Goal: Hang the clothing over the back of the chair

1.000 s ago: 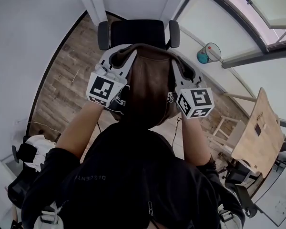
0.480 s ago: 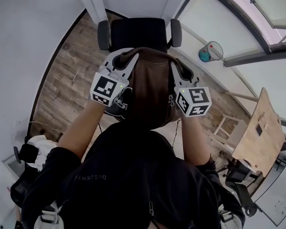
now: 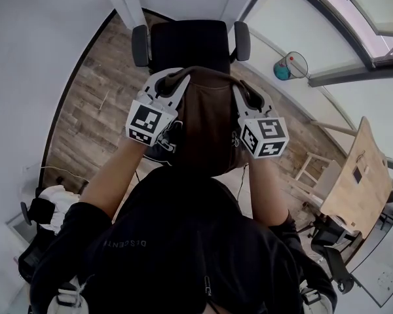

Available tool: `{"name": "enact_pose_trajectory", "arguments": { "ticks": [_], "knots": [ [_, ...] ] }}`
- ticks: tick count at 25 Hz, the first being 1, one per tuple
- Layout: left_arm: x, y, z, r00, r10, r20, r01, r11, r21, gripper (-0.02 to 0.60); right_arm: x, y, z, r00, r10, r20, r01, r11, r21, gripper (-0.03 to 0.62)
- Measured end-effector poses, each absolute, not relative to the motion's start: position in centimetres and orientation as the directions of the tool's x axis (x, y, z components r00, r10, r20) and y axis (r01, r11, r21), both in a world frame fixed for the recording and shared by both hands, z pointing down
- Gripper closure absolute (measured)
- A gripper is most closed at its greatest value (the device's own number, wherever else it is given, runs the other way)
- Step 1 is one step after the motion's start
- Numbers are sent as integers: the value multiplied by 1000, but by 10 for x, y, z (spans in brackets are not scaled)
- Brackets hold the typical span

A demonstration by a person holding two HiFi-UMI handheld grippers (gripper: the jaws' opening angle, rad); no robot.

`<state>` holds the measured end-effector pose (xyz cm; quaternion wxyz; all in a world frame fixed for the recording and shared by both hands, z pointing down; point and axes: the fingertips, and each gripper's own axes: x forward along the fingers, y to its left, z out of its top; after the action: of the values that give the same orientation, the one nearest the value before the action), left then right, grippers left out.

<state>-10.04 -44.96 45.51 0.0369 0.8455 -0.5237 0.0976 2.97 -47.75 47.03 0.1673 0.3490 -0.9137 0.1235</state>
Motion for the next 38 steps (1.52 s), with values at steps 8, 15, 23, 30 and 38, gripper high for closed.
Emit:
{"name": "enact_pose_trajectory", "arguments": {
  "ticks": [8,15,23,30,38],
  "knots": [
    [-101,-454,468,441,-866,236,-888,-459,-21,529,28,-482,485,-692,-577,434,-684,716,-140,510],
    [-99,-462,491,450,-841,299,-885,-465,26,492,30,-488,504,-680,-548,488,-690,703,-173,470],
    [-100,-471,496,439,-839,322,-890,-455,26,375,30,-494,515,-674,-523,522,-693,693,-199,361],
    [-106,-477,484,421,-858,293,-900,-436,15,318,26,-498,507,-685,-526,504,-685,700,-202,347],
    [-99,-469,467,421,-870,255,-901,-433,11,318,21,-489,485,-729,-530,434,-651,731,-202,350]
  ]
}}
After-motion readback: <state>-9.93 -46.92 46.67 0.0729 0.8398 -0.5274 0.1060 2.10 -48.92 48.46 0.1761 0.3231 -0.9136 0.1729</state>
